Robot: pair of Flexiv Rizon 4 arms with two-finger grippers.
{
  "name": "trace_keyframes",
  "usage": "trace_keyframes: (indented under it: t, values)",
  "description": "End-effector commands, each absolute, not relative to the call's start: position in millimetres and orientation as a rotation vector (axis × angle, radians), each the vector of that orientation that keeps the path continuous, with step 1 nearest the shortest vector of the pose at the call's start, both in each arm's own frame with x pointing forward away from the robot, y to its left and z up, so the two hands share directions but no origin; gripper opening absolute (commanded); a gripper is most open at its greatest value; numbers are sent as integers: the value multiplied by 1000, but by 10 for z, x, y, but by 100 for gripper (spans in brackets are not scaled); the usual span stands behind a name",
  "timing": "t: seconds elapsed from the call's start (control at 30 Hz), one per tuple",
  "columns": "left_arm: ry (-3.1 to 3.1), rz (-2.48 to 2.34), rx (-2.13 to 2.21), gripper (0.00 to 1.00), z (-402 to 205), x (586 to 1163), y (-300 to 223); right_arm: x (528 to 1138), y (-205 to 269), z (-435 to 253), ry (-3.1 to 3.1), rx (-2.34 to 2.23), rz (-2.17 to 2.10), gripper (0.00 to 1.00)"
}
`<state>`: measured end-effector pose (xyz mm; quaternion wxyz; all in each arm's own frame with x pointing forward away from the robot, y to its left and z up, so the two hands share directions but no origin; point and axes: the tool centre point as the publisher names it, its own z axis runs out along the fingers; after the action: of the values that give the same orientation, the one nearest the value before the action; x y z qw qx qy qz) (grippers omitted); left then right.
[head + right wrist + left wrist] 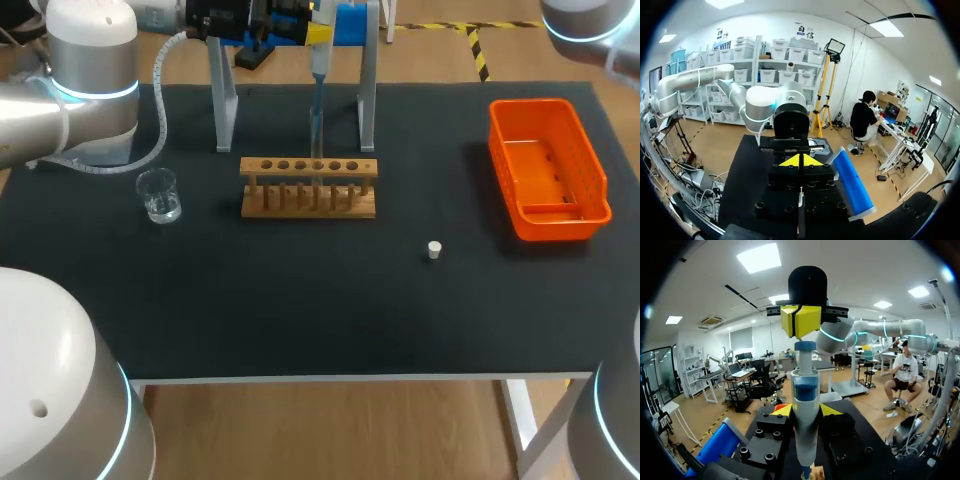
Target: Invert the test tube, pick up the pipette, mount the tip to pipette, aspirate from beaker and dispense into the tube, eject the tip, return the pipette, and cap with the stopper.
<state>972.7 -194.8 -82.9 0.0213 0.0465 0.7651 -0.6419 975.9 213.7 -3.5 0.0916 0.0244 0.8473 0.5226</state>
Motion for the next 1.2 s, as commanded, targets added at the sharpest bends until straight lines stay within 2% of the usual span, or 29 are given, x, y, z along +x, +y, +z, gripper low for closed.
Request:
trace_keyframes:
  t: [0.03,1.2]
  values:
    - [2376,-1988,146,0,-821,9735,-1944,9779,2172,-32,2523,70,1548,0]
    - [2376,-1988,146,0,-821,9735,-1944,9788,2197,-150,2551,63,1518,0]
